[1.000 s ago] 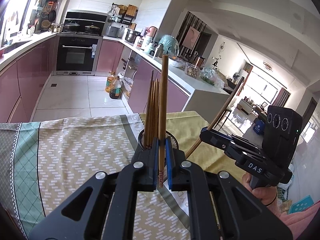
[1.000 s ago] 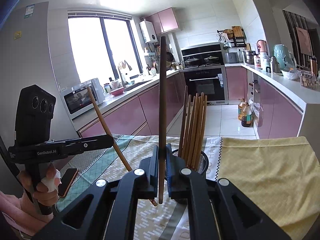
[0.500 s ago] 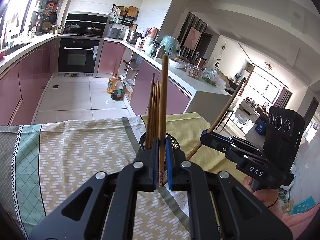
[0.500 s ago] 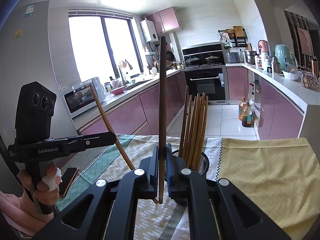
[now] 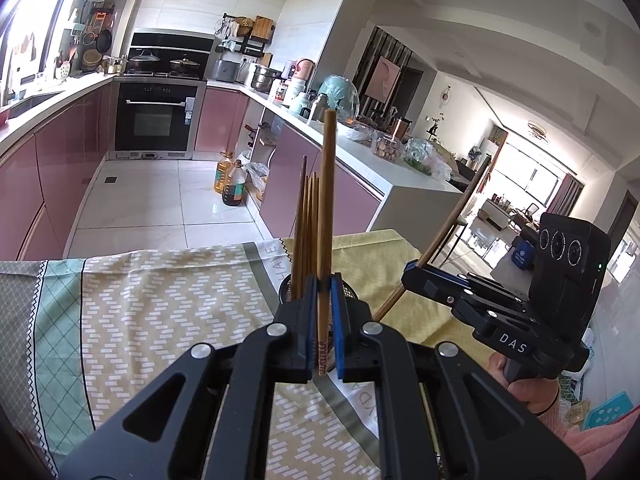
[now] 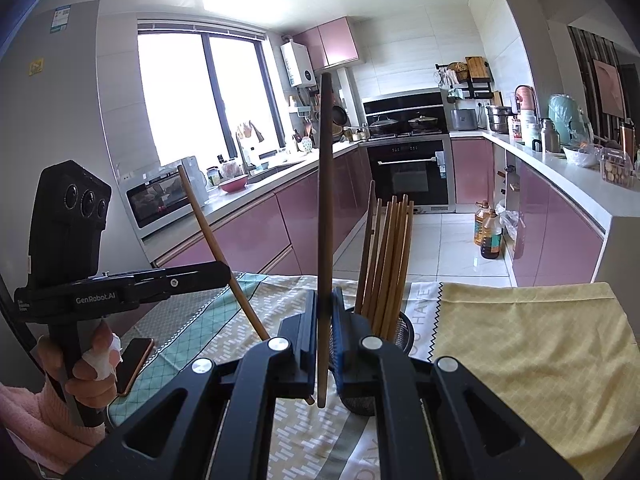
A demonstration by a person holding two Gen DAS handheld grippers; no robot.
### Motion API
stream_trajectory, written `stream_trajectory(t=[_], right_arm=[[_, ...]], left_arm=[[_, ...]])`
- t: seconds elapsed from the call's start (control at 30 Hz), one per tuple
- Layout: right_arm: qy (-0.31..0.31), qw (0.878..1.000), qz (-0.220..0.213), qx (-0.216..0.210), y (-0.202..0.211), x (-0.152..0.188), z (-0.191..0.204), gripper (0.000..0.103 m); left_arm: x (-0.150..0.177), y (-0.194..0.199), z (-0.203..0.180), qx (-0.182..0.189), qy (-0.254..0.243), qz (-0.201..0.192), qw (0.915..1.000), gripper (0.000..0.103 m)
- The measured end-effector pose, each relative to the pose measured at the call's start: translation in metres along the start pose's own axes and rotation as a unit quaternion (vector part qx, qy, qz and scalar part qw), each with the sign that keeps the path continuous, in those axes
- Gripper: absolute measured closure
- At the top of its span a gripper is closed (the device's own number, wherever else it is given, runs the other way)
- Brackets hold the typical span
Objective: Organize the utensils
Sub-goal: 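Lower the upright chopstick into the mesh cup with the right gripper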
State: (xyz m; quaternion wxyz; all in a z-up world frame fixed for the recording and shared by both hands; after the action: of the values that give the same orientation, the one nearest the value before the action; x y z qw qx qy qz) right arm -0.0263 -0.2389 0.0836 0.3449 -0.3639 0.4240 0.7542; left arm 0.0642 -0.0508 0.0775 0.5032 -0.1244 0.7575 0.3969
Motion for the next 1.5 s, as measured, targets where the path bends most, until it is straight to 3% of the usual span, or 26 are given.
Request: stream_trajectory(t=[1.03,1.5], right_arm=[[0.022,0.999,-0.037,0.007,0.000,-0.032,-0.001,0.097],[0.015,0.999,-0.036,0.020,-0.013,-0.035,-0.005,0.097]], left_arm=[[-0.035,0.011,-0.011,-0.003,-0.026,-0.042,0.9988,0.096],[-0.041,0.005,-0.015,-0.013,-0.030,-0.033,0.9989,0.096]])
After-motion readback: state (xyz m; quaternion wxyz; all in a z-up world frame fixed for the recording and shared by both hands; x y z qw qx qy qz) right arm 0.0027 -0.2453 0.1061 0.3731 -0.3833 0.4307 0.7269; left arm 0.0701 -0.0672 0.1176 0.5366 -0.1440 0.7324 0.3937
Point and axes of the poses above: each gripper's, at about its wrist camera, not at the fingertips, and y roughly against the way its jaws point, z to its left, x to its underside, the point moved 1 cm from there along -y, roughly the way its jaws point, and after that the axes turned 10 degrees about -y, right-handed, at the moved point
